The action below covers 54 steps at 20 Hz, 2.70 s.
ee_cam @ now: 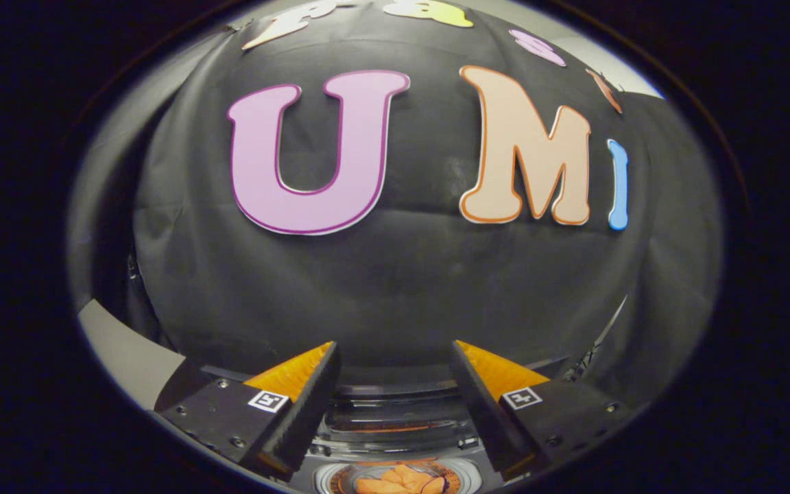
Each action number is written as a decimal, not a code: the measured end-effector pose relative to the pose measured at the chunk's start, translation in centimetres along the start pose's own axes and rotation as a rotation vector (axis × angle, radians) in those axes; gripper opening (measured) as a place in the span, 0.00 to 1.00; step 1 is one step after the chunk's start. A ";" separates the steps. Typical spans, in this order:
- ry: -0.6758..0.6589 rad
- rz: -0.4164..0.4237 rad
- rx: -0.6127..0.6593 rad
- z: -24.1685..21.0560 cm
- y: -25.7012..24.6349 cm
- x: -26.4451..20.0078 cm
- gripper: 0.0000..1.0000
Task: Put the clothes into the washing machine and then close the washing machine lid.
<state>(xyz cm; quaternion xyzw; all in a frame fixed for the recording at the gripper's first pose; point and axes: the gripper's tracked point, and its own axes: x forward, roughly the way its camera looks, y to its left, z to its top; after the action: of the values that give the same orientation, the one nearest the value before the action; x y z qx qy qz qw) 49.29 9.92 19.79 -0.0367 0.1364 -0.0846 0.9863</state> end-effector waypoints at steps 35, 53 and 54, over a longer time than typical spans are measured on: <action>0.030 0.091 0.006 0.1 0.5 2.1 0.93; 0.047 0.105 0.015 -3.6 -0.5 -7.4 0.93; 0.054 0.104 0.013 -4.1 -0.4 -7.8 0.93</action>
<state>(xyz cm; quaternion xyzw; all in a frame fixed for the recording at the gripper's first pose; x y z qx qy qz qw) 40.66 10.67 17.91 -0.0210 0.1644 -0.0349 0.9856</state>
